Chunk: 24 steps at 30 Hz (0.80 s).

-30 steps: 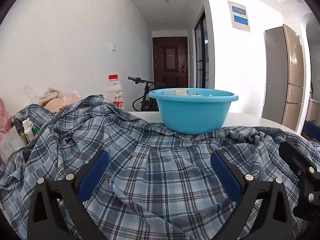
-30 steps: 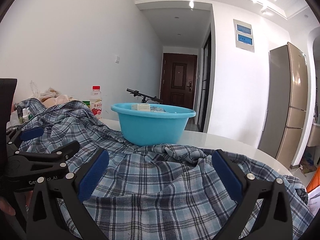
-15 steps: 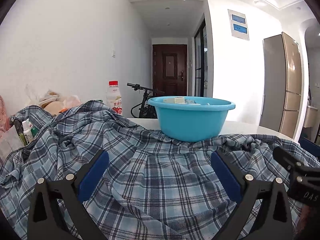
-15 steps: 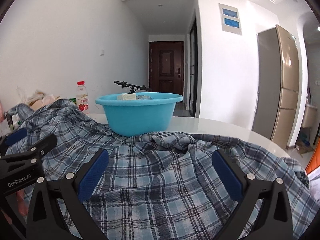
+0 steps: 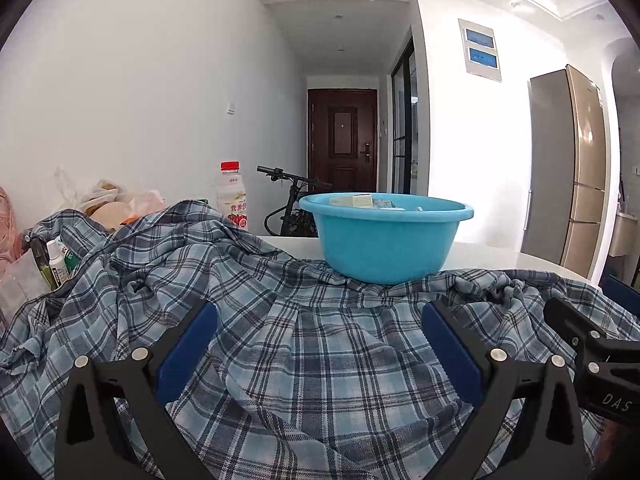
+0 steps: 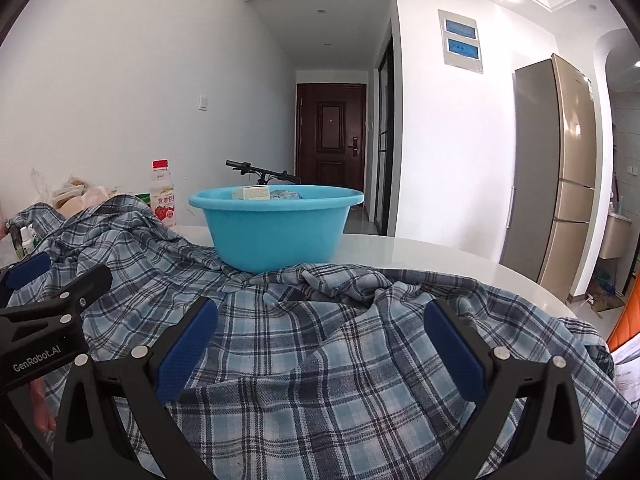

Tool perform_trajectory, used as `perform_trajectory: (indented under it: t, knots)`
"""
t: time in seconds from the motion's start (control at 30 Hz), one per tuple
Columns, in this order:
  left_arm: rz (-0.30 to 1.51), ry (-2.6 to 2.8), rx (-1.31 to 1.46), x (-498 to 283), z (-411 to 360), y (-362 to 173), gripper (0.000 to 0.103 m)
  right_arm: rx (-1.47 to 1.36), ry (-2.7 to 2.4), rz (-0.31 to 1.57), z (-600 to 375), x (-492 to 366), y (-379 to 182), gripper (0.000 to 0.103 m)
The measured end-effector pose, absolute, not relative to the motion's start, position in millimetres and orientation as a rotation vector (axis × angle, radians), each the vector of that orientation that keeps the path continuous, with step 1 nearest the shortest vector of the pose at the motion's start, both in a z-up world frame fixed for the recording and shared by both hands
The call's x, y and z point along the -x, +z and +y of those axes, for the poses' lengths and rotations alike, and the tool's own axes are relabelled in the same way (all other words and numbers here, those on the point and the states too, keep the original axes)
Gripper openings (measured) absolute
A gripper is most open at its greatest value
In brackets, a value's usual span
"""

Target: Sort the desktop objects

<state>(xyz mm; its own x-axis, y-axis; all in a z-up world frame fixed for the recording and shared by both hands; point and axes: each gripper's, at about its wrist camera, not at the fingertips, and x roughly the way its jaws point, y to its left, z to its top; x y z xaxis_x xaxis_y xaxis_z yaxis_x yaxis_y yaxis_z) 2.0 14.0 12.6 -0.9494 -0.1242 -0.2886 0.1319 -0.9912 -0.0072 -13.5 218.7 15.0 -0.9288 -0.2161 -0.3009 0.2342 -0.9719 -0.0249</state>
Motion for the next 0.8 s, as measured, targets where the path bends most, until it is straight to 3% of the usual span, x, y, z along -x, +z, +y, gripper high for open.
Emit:
perform_trajectory:
  t: [0.8]
  knots:
    - [0.035,-2.987,-0.439,-2.3,14.3,11.8,0.103,-0.445,-2.891,0.060,223.4,14.2,15.8,0.102]
